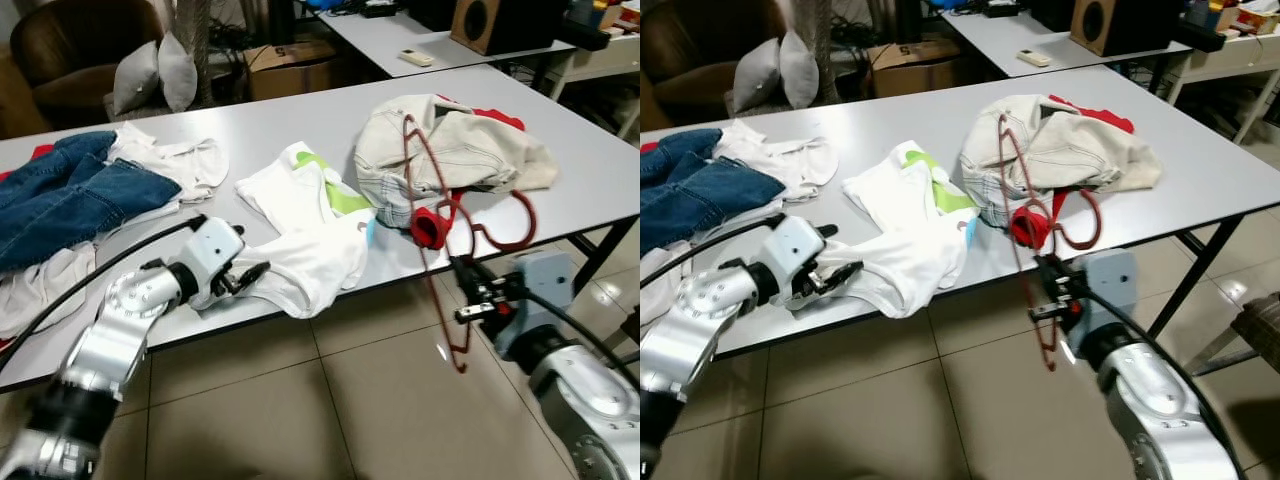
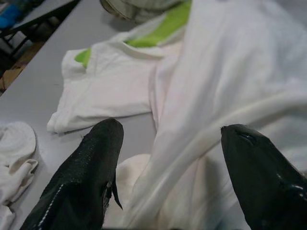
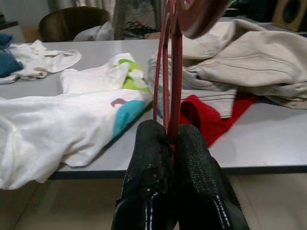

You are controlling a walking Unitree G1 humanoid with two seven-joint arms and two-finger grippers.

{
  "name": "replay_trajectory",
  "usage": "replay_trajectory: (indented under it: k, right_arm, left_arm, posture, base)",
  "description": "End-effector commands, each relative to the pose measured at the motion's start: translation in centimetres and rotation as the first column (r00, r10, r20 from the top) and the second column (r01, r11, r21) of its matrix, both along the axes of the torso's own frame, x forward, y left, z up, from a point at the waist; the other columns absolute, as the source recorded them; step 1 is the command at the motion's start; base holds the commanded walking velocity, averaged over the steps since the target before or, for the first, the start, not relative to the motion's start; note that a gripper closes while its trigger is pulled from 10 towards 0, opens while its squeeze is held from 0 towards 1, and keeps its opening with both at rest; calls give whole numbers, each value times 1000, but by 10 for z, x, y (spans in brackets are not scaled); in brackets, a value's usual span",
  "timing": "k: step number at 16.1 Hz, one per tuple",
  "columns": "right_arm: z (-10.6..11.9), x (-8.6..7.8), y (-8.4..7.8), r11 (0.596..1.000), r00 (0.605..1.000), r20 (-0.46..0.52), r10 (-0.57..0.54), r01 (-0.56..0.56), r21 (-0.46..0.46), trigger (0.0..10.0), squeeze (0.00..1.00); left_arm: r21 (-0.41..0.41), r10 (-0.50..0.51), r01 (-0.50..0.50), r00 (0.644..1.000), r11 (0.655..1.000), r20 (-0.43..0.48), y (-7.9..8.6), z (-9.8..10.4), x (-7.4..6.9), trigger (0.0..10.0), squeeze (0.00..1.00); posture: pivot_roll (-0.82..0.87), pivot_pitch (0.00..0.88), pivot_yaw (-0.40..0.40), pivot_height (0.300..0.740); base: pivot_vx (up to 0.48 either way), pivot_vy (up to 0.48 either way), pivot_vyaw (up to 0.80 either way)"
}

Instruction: Hang hanger

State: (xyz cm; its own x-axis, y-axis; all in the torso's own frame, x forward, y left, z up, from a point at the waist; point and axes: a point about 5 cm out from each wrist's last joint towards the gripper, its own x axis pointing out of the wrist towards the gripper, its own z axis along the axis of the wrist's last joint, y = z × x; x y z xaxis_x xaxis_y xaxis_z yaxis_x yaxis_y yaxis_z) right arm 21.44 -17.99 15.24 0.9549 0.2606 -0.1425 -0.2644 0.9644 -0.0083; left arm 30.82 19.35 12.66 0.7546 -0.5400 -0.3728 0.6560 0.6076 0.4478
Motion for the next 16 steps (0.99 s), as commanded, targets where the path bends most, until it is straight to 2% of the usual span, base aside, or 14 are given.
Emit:
replay_trajectory:
  k: [1,2,3,4,5,6,7,10,16]
  right_arm:
    - [3,0,-1,1000,1000,15,-2,2,-2,10000,0]
    - [3,-1,-1,1000,1000,16,-4,4,-3,10000,0]
    - [2,-1,-1,1000,1000,15,-5,5,-3,10000,0]
    - [1,0,-1,1000,1000,14,-6,6,-4,10000,0]
    - [0,2,0,1000,1000,17,-7,7,-5,10000,0]
    - [1,3,0,1000,1000,22,-7,8,-3,10000,0]
    - [1,4,1,1000,1000,27,-7,7,0,10000,0]
    - [1,8,3,1000,999,36,-4,4,2,10000,0]
    - [0,8,4,1000,999,36,6,-6,-10,10000,0]
  left_arm:
    - [51,-33,33,999,998,3,1,0,3,10000,0]
    - [81,-66,65,998,995,5,-1,-1,7,10000,0]
    - [94,-83,82,997,992,0,-2,-2,9,9176,0]
    - [132,-120,121,993,984,-18,-2,-5,10,3725,0]
    - [177,-145,150,989,973,-37,0,-9,11,1961,0]
    - [197,-146,152,988,969,-43,2,-10,12,667,0]
    - [217,-144,149,989,965,-39,5,-11,14,78,0]
    - [278,-128,129,992,952,-23,10,-13,23,0,0]
    - [276,-149,132,988,952,40,9,-10,27,0,0]
  posture:
    - [-39,0,90,740]
    - [-35,0,92,740]
    - [-32,0,95,740]
    - [-30,0,99,740]
    - [-27,0,102,740]
    - [-24,0,105,740]
    - [-20,0,106,740]
    - [-18,0,107,740]
    - [-20,0,106,740]
  base:
    - [0,0,0]
    - [0,0,0]
    - [0,0,0]
    - [0,0,0]
    - [0,0,0]
    - [0,0,0]
    - [0,0,0]
    - [0,0,0]
    - [0,0,0]
